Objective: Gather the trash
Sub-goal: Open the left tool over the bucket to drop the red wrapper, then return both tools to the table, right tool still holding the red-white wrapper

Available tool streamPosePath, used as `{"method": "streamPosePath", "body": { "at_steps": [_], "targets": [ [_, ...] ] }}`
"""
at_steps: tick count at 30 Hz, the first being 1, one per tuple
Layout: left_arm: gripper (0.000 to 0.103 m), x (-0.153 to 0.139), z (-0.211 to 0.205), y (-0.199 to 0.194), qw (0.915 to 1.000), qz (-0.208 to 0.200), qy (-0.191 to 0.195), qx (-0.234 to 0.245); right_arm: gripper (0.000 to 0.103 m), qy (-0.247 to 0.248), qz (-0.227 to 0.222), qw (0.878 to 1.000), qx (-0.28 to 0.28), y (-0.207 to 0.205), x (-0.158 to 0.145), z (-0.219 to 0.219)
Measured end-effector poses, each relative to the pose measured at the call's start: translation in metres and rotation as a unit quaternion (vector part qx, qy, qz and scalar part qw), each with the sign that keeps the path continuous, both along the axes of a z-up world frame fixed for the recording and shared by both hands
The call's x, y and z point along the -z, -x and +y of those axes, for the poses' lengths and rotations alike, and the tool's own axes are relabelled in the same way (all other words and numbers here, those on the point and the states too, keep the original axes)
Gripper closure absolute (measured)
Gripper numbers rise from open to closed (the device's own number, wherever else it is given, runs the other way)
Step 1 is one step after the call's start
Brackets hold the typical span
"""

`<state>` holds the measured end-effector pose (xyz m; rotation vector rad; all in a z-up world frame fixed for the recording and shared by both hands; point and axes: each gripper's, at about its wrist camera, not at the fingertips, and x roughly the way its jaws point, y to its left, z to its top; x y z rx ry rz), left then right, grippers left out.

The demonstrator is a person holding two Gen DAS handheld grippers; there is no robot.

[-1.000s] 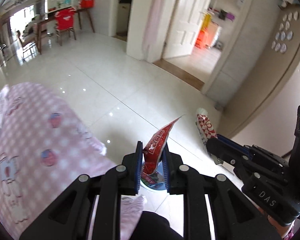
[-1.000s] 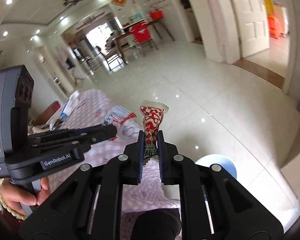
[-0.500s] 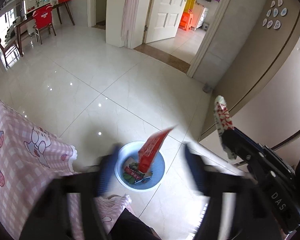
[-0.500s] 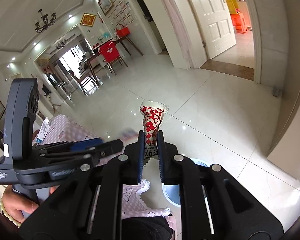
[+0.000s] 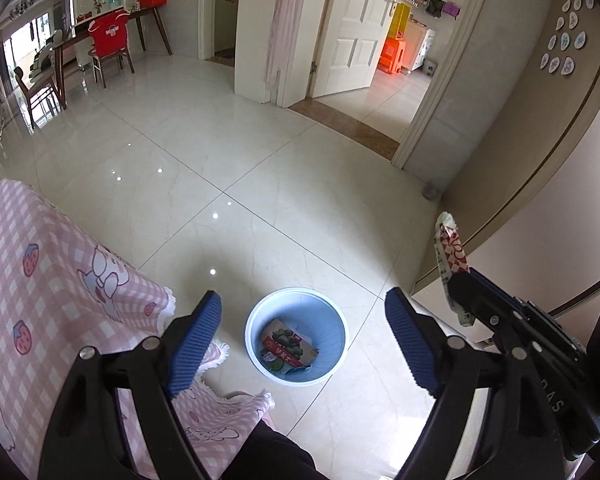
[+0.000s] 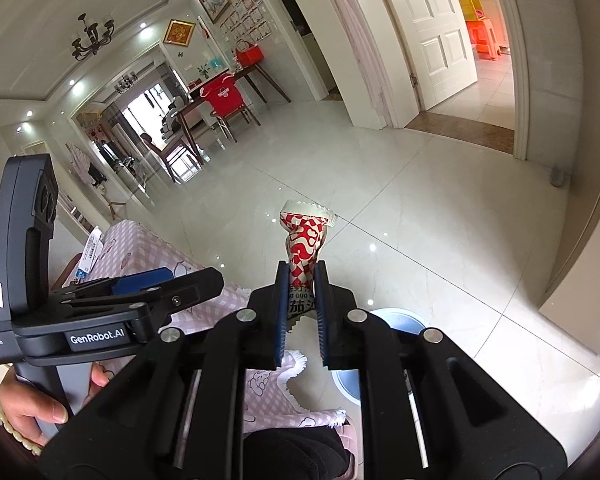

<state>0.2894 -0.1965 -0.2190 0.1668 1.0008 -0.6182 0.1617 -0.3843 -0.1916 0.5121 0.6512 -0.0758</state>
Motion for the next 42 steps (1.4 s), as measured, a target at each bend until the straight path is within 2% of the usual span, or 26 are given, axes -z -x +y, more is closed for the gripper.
{"method": "streamPosePath", "body": {
  "at_steps": [12,15,16,18,19,32,37,42],
  "targets": [
    [0.021,-0.007,0.022,-0.006,0.9997,-0.006,0.006,-0.022,0.09,0.005,0.0,1.0,-0.006,-0.012,-0.002,0.004],
    [0.021,-0.009,0.03,-0.01,0.9995,-0.009,0.007,-0.03,0.087,0.008,-0.002,1.0,-0.008,-0.017,-0.001,0.007],
    [0.021,-0.009,0.031,-0.011,0.9994,-0.009,0.007,-0.032,0.083,0.01,-0.001,1.0,-0.008,-0.018,0.0,0.008],
    [0.021,-0.01,0.036,-0.013,0.9993,-0.008,0.008,-0.037,0.061,0.012,0.0,1.0,-0.001,-0.021,0.003,0.008],
    [0.021,-0.01,0.038,-0.014,0.9992,-0.008,0.008,-0.038,0.045,0.015,0.0,1.0,0.006,-0.02,0.003,0.008],
    [0.021,-0.018,0.07,-0.01,0.9984,-0.017,0.011,-0.052,0.045,0.021,-0.002,1.0,-0.022,-0.025,-0.009,0.034],
    [0.021,-0.027,0.109,-0.009,0.9964,-0.037,0.005,-0.077,0.045,0.027,-0.005,0.997,-0.066,-0.037,-0.018,0.072],
    [0.021,-0.038,0.178,-0.012,0.9894,-0.078,-0.028,-0.119,0.045,0.031,-0.009,0.991,-0.127,-0.053,-0.026,0.127]
  ]
}}
